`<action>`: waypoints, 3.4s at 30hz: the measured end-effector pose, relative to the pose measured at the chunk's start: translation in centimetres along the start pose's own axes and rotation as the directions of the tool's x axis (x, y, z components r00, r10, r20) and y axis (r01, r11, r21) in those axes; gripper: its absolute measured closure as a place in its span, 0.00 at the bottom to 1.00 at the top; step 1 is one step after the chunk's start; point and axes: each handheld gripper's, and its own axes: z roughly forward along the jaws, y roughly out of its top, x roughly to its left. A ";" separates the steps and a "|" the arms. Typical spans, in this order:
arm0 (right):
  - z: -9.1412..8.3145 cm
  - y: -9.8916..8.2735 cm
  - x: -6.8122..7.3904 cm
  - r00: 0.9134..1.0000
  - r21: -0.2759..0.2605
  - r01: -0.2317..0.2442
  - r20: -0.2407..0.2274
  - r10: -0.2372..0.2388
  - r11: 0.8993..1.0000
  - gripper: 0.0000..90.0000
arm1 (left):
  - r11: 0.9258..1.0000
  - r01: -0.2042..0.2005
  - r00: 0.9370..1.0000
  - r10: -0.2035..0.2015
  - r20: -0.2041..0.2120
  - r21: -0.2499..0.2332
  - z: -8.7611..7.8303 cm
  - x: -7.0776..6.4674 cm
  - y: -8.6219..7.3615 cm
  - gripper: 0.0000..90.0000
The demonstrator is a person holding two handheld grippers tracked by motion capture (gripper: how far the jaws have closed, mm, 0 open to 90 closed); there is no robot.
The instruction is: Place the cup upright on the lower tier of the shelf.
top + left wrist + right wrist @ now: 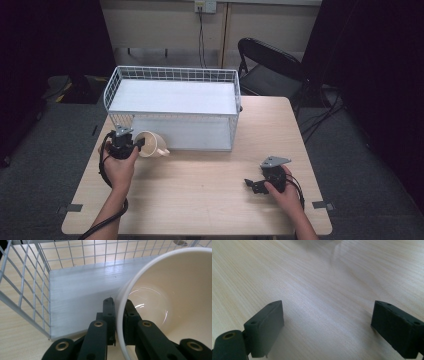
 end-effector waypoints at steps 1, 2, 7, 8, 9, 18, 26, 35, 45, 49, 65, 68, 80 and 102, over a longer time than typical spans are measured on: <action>0.0 0.0 0.0 1.000 0.000 0.000 0.000 0.000 1.000 0.11 | 1.000 -0.003 1.000 0.003 -0.008 -0.001 0.1 0.0 0.1 0.93; 0.0 0.0 0.0 1.000 0.000 0.000 0.000 0.000 1.000 0.11 | 1.000 0.001 1.000 -0.001 -0.013 -0.007 0.3 -0.1 0.1 0.93; 0.0 0.0 0.0 1.000 0.000 0.000 0.000 0.000 1.000 0.11 | 1.000 0.004 1.000 -0.005 -0.028 -0.012 0.9 -0.2 0.2 0.93; 0.0 0.0 0.0 1.000 0.000 0.000 0.000 0.000 1.000 0.11 | 1.000 -0.006 0.999 0.006 -0.038 -0.008 1.2 -0.3 0.2 0.93; 0.0 0.0 0.0 1.000 0.000 0.000 0.000 0.000 1.000 0.11 | 1.000 -0.006 0.999 0.006 -0.038 -0.008 1.2 -0.3 0.2 0.93; 0.0 0.0 0.0 1.000 0.000 0.000 0.000 0.000 1.000 0.11 | 1.000 -0.019 0.997 0.017 -0.080 -0.023 2.4 -0.5 0.3 0.93; 0.0 0.0 0.0 1.000 0.000 0.000 0.000 0.000 1.000 0.11 | 0.999 -0.019 0.995 0.015 -0.103 -0.034 3.0 -0.5 0.6 0.93; 0.0 0.0 0.0 1.000 0.000 0.000 0.000 0.000 1.000 0.11 | 0.999 -0.017 0.993 0.012 -0.120 -0.035 3.7 -0.6 0.9 0.93; 0.0 0.0 0.0 1.000 0.000 0.000 0.000 0.000 1.000 0.11 | 0.999 -0.001 0.991 -0.006 -0.134 -0.052 3.8 -0.2 0.7 0.93; 0.0 0.0 0.0 1.000 0.000 0.000 0.000 0.000 1.000 0.11 | 0.999 0.002 0.992 -0.007 -0.127 -0.040 3.7 -0.1 0.7 0.93; 0.0 0.0 0.0 1.000 0.000 0.000 0.000 0.000 1.000 0.11 | 0.998 0.026 0.994 -0.032 -0.109 -0.053 3.5 -0.4 0.9 0.91; 0.0 0.0 0.0 1.000 0.000 0.000 0.000 0.000 1.000 0.11 | 0.998 0.022 0.994 -0.028 -0.109 -0.057 3.4 -0.5 1.0 0.89; 0.0 0.0 0.0 1.000 0.000 0.000 0.000 0.000 1.000 0.11 | 0.993 0.024 0.995 -0.035 -0.090 -0.113 3.1 -0.6 1.4 0.78; 0.0 0.0 0.0 1.000 0.000 0.000 0.000 0.000 1.000 0.11 | 0.987 0.025 0.998 -0.033 -0.046 -0.157 3.0 -1.2 1.8 0.40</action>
